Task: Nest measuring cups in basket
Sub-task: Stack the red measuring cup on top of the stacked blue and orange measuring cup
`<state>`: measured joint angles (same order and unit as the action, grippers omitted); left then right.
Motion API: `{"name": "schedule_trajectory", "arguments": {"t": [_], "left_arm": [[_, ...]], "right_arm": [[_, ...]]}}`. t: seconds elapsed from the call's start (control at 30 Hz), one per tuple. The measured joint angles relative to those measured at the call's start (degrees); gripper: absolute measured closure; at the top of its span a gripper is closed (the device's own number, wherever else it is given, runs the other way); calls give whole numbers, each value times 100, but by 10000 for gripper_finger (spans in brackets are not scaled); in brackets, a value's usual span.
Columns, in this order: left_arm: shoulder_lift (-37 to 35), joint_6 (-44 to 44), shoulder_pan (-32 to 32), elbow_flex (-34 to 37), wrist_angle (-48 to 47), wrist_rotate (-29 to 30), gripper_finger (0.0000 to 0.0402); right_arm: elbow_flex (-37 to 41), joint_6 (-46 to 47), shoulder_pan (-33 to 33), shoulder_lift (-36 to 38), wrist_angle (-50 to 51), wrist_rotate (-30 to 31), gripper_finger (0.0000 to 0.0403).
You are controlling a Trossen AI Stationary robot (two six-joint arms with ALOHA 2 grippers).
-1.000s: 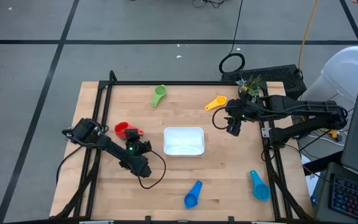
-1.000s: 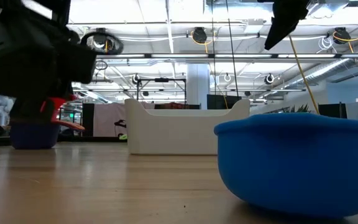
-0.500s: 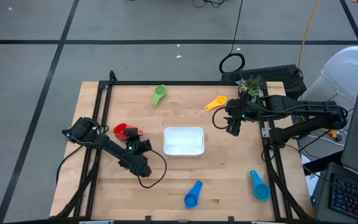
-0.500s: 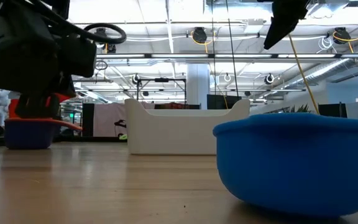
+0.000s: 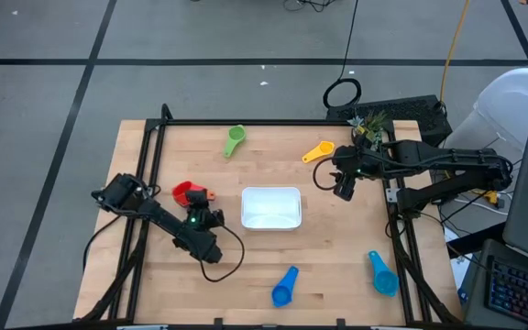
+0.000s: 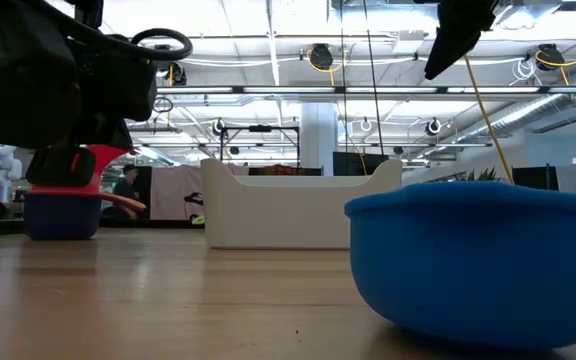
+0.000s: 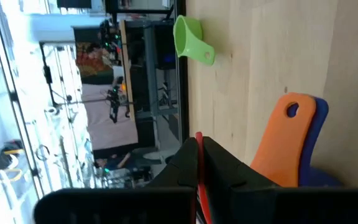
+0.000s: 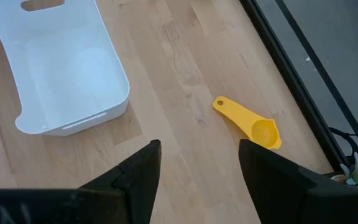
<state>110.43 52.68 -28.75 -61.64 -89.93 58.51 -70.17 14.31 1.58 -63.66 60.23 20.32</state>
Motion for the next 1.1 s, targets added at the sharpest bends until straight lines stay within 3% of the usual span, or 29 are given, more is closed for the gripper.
{"name": "schedule_trajectory", "arguments": {"t": [0.23,0.33,0.7,0.93,1.1], "left_arm": [[2,-272,18,-88,4,-18,395],[2,-175,94,-86,2,-182,374],[2,835,468,-86,4,-543,182],[2,402,670,-86,-2,-554,71],[2,-10,754,-86,-7,-554,20]], "right_arm": [[0,103,0,0,0,-111,195],[0,107,0,0,0,-114,195],[0,-76,0,0,-47,-109,195],[0,-302,80,0,-144,-101,195],[0,-393,217,0,-144,-98,195]]}}
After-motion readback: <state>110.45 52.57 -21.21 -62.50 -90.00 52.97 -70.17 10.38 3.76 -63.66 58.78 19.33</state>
